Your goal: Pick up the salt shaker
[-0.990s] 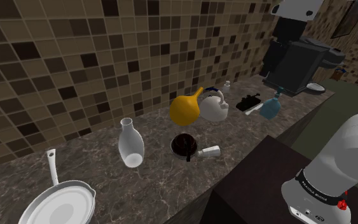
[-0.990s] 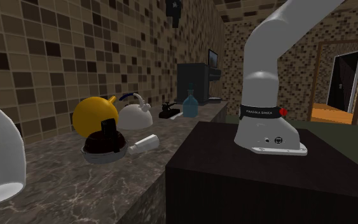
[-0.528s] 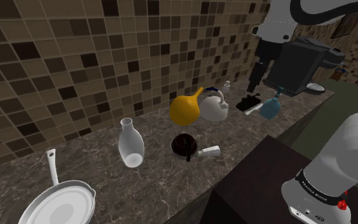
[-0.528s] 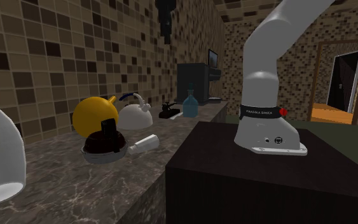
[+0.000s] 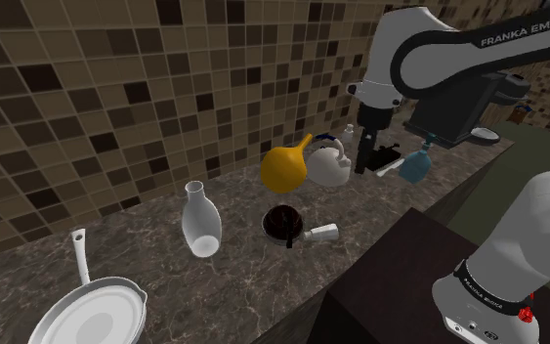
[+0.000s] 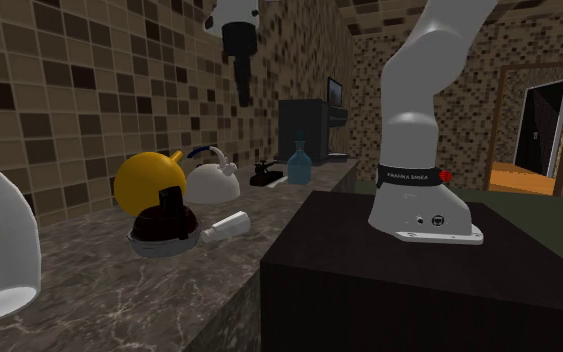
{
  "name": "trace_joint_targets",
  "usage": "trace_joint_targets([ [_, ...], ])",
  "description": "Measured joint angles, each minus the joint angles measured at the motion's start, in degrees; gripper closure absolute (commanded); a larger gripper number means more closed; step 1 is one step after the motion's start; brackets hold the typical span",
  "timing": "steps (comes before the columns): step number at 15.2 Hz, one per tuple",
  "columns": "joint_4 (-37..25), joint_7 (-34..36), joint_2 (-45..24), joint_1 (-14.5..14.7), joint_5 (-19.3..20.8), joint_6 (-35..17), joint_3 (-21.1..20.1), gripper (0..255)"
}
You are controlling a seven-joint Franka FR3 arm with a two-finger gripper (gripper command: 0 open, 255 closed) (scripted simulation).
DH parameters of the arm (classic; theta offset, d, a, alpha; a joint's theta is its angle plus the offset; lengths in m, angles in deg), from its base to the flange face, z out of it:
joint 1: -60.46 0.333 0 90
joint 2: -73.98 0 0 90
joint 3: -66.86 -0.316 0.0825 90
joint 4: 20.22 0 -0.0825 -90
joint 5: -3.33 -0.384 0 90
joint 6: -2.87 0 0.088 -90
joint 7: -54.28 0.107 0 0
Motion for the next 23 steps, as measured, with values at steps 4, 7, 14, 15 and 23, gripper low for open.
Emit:
trace_joint_targets([
  [4,1.46,-3.77,-8.01,1.47,1.34,-8.15,-0.75,0],
  [7,2.03,-5.88,-13.86,2.53,2.53,-13.7,-1.66,0],
  [14,1.48,-8.77,-29.63,4.15,7.88,-26.71,-3.75,0],
  [15,1.09,-8.79,-31.98,4.4,9.06,-28.36,-3.99,0],
  [23,-1.65,-6.95,-44.81,5.94,16.12,-37.08,-3.44,0],
])
